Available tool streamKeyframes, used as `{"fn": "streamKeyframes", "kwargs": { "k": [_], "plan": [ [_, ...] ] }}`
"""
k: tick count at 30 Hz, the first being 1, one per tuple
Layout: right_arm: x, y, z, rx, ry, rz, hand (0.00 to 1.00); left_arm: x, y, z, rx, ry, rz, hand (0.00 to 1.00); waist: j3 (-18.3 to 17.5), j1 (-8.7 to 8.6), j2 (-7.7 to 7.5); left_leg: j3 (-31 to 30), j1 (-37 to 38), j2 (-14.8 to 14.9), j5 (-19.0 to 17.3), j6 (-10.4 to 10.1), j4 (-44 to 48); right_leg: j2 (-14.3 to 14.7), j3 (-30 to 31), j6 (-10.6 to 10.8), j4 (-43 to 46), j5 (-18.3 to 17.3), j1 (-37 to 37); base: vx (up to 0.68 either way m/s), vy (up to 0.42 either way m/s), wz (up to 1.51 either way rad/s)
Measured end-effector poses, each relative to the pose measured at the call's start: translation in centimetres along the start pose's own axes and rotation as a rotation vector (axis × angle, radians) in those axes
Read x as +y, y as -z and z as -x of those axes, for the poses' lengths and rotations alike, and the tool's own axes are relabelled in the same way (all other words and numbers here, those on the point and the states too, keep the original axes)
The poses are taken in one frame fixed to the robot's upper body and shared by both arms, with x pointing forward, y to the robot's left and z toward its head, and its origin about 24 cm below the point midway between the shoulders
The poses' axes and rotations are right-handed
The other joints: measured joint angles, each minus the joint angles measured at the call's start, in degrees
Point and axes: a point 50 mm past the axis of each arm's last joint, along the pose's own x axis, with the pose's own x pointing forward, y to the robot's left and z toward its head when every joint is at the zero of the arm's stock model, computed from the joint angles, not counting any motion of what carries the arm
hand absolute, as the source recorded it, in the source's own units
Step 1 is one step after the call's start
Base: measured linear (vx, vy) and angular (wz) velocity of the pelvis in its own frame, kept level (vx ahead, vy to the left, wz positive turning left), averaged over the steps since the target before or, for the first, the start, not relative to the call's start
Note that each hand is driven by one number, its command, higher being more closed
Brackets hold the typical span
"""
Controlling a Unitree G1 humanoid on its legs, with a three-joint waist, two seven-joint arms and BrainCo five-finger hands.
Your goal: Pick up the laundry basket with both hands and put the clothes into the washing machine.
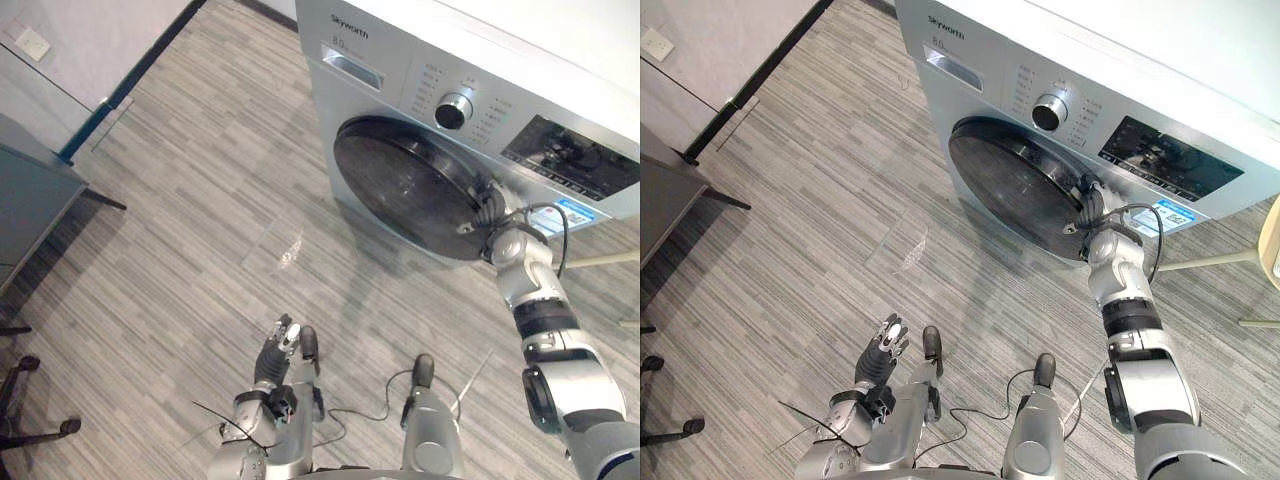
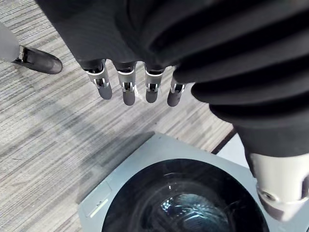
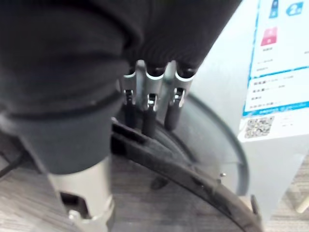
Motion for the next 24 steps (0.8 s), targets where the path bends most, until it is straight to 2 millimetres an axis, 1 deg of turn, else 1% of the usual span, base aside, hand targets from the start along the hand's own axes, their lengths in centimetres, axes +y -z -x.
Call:
{"fn": "streamKeyframes", "kwargs": {
  "k": [1,2,3,4,5,6,7,8,9,10,11,12,13,14,15,16,17,18,19,20,22,23,24],
  "plan": [
    [-0.7,-0.6,-0.5,-0.016,-0.005,-0.015,0.00,0.0,-0.2,-0.1,-0.003,0.006,-0.009,0.00,0.11,0.15,-0.05,-0.06,-0.61,-0.12,0.18,-0.16,-0.01,-0.01,-0.07,-0.15,-0.75,-0.69,-0.34,-0.16,0.004,-0.10],
    [-1.5,-0.9,-1.0,-0.024,-0.027,-0.034,0.00,0.0,-0.5,-0.4,-0.007,0.017,-0.018,0.00,0.39,0.25,0.29,-0.26,-1.17,-0.15,0.51,-0.19,-0.08,-0.03,-0.15,0.36,-1.36,-1.72,-0.47,-0.16,-0.006,-0.02],
    [-2.0,-0.7,-1.2,-0.023,-0.047,-0.053,0.00,-0.1,-0.7,-0.6,-0.010,0.033,-0.023,0.00,0.79,0.17,0.98,-1.22,-1.39,-0.07,0.62,-0.35,-0.10,0.30,-0.33,0.40,-1.31,-1.69,-0.47,-0.21,-0.032,0.17],
    [-1.2,0.2,-0.9,-0.022,-0.151,-0.140,0.00,-0.5,-0.6,-0.8,-0.003,0.068,-0.030,0.00,0.96,0.38,1.69,-2.47,-1.76,0.07,0.79,-0.66,-0.46,0.67,-1.09,1.22,-1.26,-2.17,-0.39,-0.17,-0.033,0.23],
    [-0.7,0.8,-0.6,-0.022,-0.205,-0.160,0.00,-0.6,-0.4,-0.9,0.007,0.079,-0.037,0.00,0.98,0.61,1.90,-3.08,-1.87,0.18,0.79,-0.67,-0.47,0.84,-1.49,1.23,-1.26,-2.18,-0.28,-0.15,-0.036,0.25],
    [1.0,1.8,0.1,-0.013,-0.324,-0.346,0.00,-0.5,-0.1,-1.0,0.026,0.096,-0.050,0.00,0.98,1.35,1.92,-3.48,-1.94,0.71,0.80,-0.72,-0.47,1.30,-2.11,1.32,-1.30,-2.24,0.05,-0.04,-0.040,0.16],
    [1.8,2.5,0.6,0.005,-0.355,-0.440,0.00,-0.5,0.1,-0.9,0.034,0.104,-0.054,0.00,1.00,1.66,1.87,-3.62,-1.95,0.95,0.91,-0.88,-0.47,1.53,-2.36,1.32,-1.42,-2.24,0.27,-0.01,-0.052,0.17],
    [3.7,3.5,1.7,0.016,-0.455,-0.616,0.00,-0.4,0.3,-0.8,0.047,0.120,-0.060,0.00,0.99,1.65,1.77,-4.09,-1.98,1.23,1.06,-1.06,-0.47,1.87,-2.82,1.32,-1.60,-2.24,0.68,0.01,-0.053,0.08],
    [4.5,3.6,2.1,0.013,-0.496,-0.670,0.00,-0.4,0.4,-0.7,0.049,0.120,-0.060,0.00,0.97,1.68,1.71,-4.09,-1.91,1.37,1.19,-1.21,-0.46,1.99,-2.81,1.32,-1.61,-2.25,0.74,0.05,-0.046,0.02],
    [6.3,3.7,3.2,0.008,-0.572,-0.771,0.00,-0.3,0.3,-0.7,0.046,0.116,-0.062,0.00,0.85,1.67,1.46,-4.01,-1.66,1.57,1.60,-1.76,-0.45,2.16,-2.75,1.32,-1.67,-2.26,0.90,0.07,-0.045,-0.09],
    [8.3,3.6,4.5,0.008,-0.665,-0.883,0.00,-0.2,0.1,-0.8,0.037,0.117,-0.066,0.00,0.77,1.60,1.30,-3.95,-1.31,1.76,1.99,-1.62,-0.32,2.34,-2.73,1.29,-1.72,-2.10,1.20,0.11,-0.057,-0.08],
    [9.4,3.5,5.1,0.016,-0.708,-0.918,0.00,-0.3,0.0,-0.9,0.032,0.119,-0.068,0.00,0.76,1.61,1.29,-3.90,-1.07,1.82,2.05,-1.60,-0.22,2.39,-2.73,1.32,-1.75,-1.99,1.45,0.11,-0.049,-0.02],
    [11.8,3.6,6.6,0.049,-0.794,-0.951,0.00,-0.4,-0.3,-1.2,0.021,0.123,-0.071,0.00,0.71,1.85,1.29,-3.90,-0.52,1.85,2.24,-1.33,-0.13,2.43,-2.75,1.29,-1.75,-2.03,2.11,0.12,-0.049,0.03],
    [13.8,3.2,8.0,0.069,-0.860,-0.997,0.00,-0.3,-0.5,-1.3,0.012,0.120,-0.072,0.00,0.55,1.81,1.15,-3.93,-0.10,1.86,2.27,-1.31,-0.08,2.45,-2.86,1.23,-1.83,-2.09,2.58,0.17,-0.058,0.04],
    [16.3,2.8,10.0,0.103,-0.924,-1.081,0.00,0.0,-0.8,-1.4,-0.002,0.106,-0.070,0.00,0.37,1.93,0.99,-3.91,0.63,1.83,2.26,-1.32,-0.08,2.45,-3.00,1.21,-2.16,-2.11,3.49,0.17,-0.056,0.06],
    [17.4,2.5,11.0,0.121,-0.963,-1.108,0.00,0.2,-1.1,-1.5,-0.011,0.096,-0.070,0.00,0.33,1.92,0.98,-3.91,1.04,1.78,2.24,-1.33,-0.08,2.43,-3.18,1.21,-2.53,-2.11,4.23,0.15,-0.040,0.10],
    [19.3,2.3,12.9,0.163,-1.034,-1.148,0.00,0.7,-1.9,-1.8,-0.042,0.067,-0.065,0.00,0.14,1.94,0.92,-3.92,1.77,1.69,2.23,-1.34,-0.07,2.39,-3.23,1.21,-2.66,-2.11,5.18,0.12,-0.017,0.16],
    [20.7,2.4,14.5,0.204,-1.076,-1.178,0.00,1.4,-3.0,-2.0,-0.086,0.028,-0.058,0.00,-0.09,1.91,0.81,-3.98,2.58,1.63,2.22,-1.35,-0.07,2.37,-3.24,1.21,-2.60,-2.10,6.17,0.08,-0.009,0.15],
    [21.3,2.6,15.4,0.229,-1.092,-1.190,0.00,1.7,-3.7,-2.0,-0.117,0.006,-0.054,0.00,-0.52,1.88,0.62,-4.01,2.79,1.62,2.22,-1.35,-0.07,2.37,-3.25,1.21,-2.60,-2.10,6.46,0.10,-0.012,0.11],
    [22.4,3.3,17.0,0.286,-1.112,-1.216,0.00,2.5,-5.3,-1.7,-0.186,-0.041,-0.056,0.00,-1.83,1.89,0.00,-4.00,3.10,1.62,2.20,-1.38,-0.07,2.37,-3.24,1.21,-2.56,-2.10,6.79,0.05,-0.009,0.04],
    [23.5,4.9,19.2,0.379,-1.111,-1.239,0.00,3.3,-8.3,-1.0,-0.329,-0.116,-0.090,0.00,-3.70,1.73,-0.91,-3.86,4.58,1.64,1.92,-1.61,-0.07,2.37,-3.19,1.20,-2.56,-2.11,8.19,0.07,-0.011,-0.01],
    [23.9,5.7,20.0,0.415,-1.099,-1.238,0.00,3.4,-9.5,-0.6,-0.395,-0.152,-0.114,0.00,-4.51,1.77,-1.20,-3.51,5.34,1.81,1.27,-1.99,-0.07,2.46,-3.11,1.12,-2.55,-2.23,8.67,0.04,-0.005,-0.12],
    [24.1,6.6,20.7,0.456,-1.083,-1.236,0.00,3.5,-10.5,-0.1,-0.456,-0.187,-0.129,0.00,-5.51,1.78,-1.50,-3.25,5.73,1.84,0.67,-1.95,-0.08,2.44,-3.05,0.87,-2.52,-2.75,8.80,0.00,0.001,-0.21]
  ]
}}
